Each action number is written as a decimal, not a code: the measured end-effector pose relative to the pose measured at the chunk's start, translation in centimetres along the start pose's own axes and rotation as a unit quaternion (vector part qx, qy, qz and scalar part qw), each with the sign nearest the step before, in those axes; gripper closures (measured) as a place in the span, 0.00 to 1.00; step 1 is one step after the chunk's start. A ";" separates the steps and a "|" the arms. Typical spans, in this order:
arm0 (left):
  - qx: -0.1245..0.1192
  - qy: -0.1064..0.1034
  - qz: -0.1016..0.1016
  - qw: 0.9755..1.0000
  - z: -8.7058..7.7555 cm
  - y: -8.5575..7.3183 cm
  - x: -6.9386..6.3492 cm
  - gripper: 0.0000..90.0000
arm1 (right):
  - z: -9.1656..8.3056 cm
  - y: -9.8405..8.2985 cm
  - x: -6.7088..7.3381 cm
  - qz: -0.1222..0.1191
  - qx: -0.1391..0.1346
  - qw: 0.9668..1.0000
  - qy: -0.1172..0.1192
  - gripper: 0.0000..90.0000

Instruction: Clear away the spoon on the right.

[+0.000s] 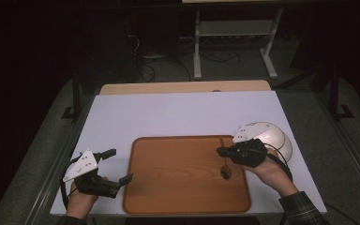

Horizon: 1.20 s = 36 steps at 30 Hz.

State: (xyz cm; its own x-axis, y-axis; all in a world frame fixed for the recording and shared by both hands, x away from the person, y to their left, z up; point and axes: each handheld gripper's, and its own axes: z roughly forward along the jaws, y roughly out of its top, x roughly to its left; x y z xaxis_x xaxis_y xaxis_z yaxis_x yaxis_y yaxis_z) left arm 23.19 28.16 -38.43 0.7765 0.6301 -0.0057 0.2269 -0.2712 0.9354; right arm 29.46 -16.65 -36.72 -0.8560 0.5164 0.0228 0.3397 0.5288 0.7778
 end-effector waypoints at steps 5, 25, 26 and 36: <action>0.001 0.000 0.001 1.000 0.0 0.0 0.0 0.00 | 0.9 0.4 0.1 -0.005 0.002 1.000 0.006 0.98; 0.001 -0.002 0.001 1.000 0.1 0.0 0.0 0.00 | 4.9 1.1 0.8 -0.019 0.033 0.999 0.038 0.98; 0.001 -0.002 0.001 1.000 0.1 0.0 0.0 0.00 | 5.2 1.1 0.9 -0.022 0.035 0.998 0.040 0.98; 0.000 -0.001 0.001 1.000 0.0 0.0 0.0 0.00 | 7.8 1.2 1.6 -0.038 0.069 0.995 0.055 0.98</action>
State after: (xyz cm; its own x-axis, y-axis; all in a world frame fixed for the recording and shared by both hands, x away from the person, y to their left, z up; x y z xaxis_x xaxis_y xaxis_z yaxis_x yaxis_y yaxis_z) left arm 23.23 28.15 -38.46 0.7783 0.6279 -0.0055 0.2265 -0.2726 0.9351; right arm 31.57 -9.95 -40.69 -0.9160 0.3989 0.0419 0.3164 0.6544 0.6868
